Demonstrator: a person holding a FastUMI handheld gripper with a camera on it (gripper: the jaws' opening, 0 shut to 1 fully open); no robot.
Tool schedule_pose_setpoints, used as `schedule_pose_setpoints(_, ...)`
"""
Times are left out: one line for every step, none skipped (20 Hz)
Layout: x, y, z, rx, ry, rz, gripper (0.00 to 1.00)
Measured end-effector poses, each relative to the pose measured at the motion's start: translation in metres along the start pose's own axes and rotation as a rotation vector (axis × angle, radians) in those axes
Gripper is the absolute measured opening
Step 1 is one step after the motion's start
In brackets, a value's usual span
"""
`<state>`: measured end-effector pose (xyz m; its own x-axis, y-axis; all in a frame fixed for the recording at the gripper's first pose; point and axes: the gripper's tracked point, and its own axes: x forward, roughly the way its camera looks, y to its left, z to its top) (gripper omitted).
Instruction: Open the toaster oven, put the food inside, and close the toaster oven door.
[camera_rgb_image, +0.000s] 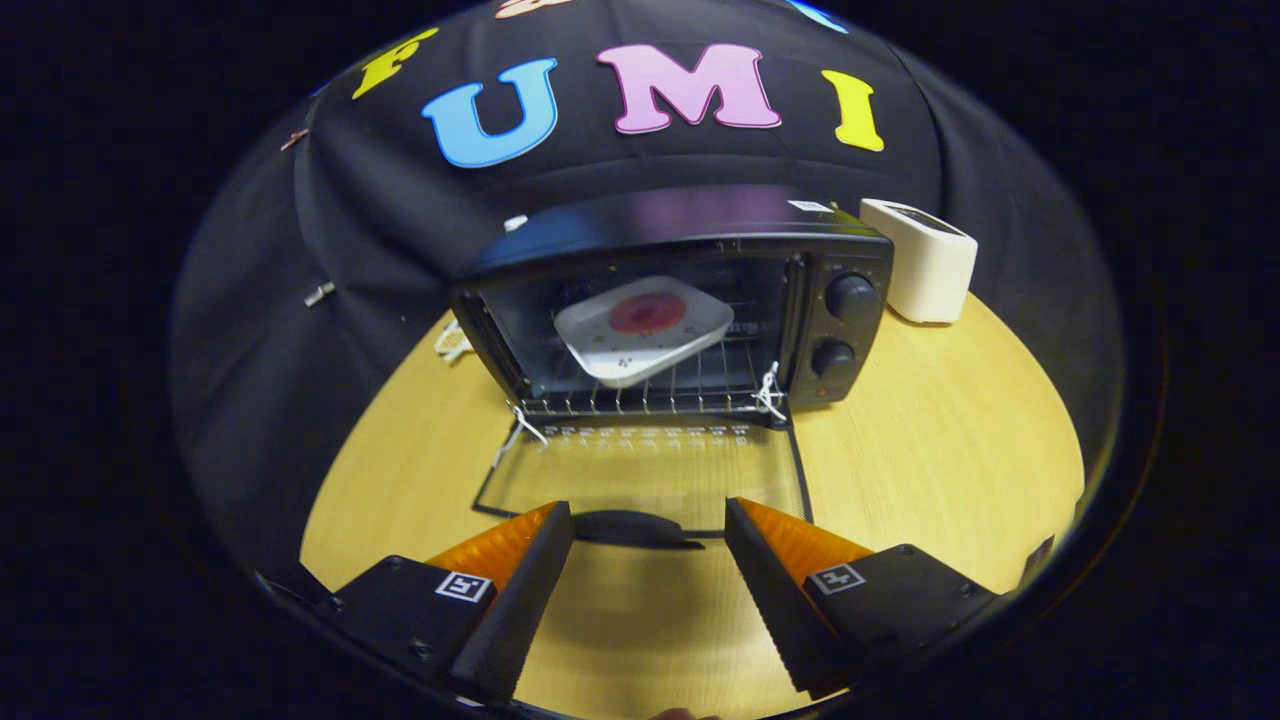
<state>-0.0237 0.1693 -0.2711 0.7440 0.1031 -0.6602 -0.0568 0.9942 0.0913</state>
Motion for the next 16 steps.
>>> schedule_pose_setpoints(0.002, -0.001, -0.011, -0.009, 0.027, -0.014, 0.99)
schedule_pose_setpoints(0.003, -0.001, -0.022, -0.015, 0.057, -0.023, 0.99)
schedule_pose_setpoints(0.006, -0.001, -0.030, -0.019, 0.081, -0.033, 0.99)
schedule_pose_setpoints(0.009, -0.001, -0.037, -0.026, 0.101, -0.041, 0.99)
schedule_pose_setpoints(0.013, -0.002, -0.045, -0.038, 0.126, -0.053, 0.99)
schedule_pose_setpoints(0.015, -0.001, -0.053, -0.048, 0.145, -0.060, 0.99)
schedule_pose_setpoints(0.020, -0.001, -0.058, -0.057, 0.157, -0.065, 0.99)
schedule_pose_setpoints(0.023, -0.001, -0.063, -0.066, 0.166, -0.076, 0.99)
schedule_pose_setpoints(0.026, -0.001, -0.067, -0.075, 0.172, -0.086, 0.99)
schedule_pose_setpoints(0.029, -0.002, -0.069, -0.080, 0.175, -0.097, 0.99)
schedule_pose_setpoints(0.033, -0.001, -0.071, -0.082, 0.176, -0.105, 0.99)
schedule_pose_setpoints(0.037, -0.002, -0.071, -0.084, 0.175, -0.113, 0.99)
schedule_pose_setpoints(0.040, -0.004, -0.071, -0.086, 0.171, -0.122, 1.00)
schedule_pose_setpoints(0.043, -0.005, -0.070, -0.083, 0.169, -0.133, 0.99)
schedule_pose_setpoints(0.047, -0.004, -0.066, -0.068, 0.161, -0.134, 0.99)
schedule_pose_setpoints(0.050, -0.004, -0.065, -0.054, 0.159, -0.139, 1.00)
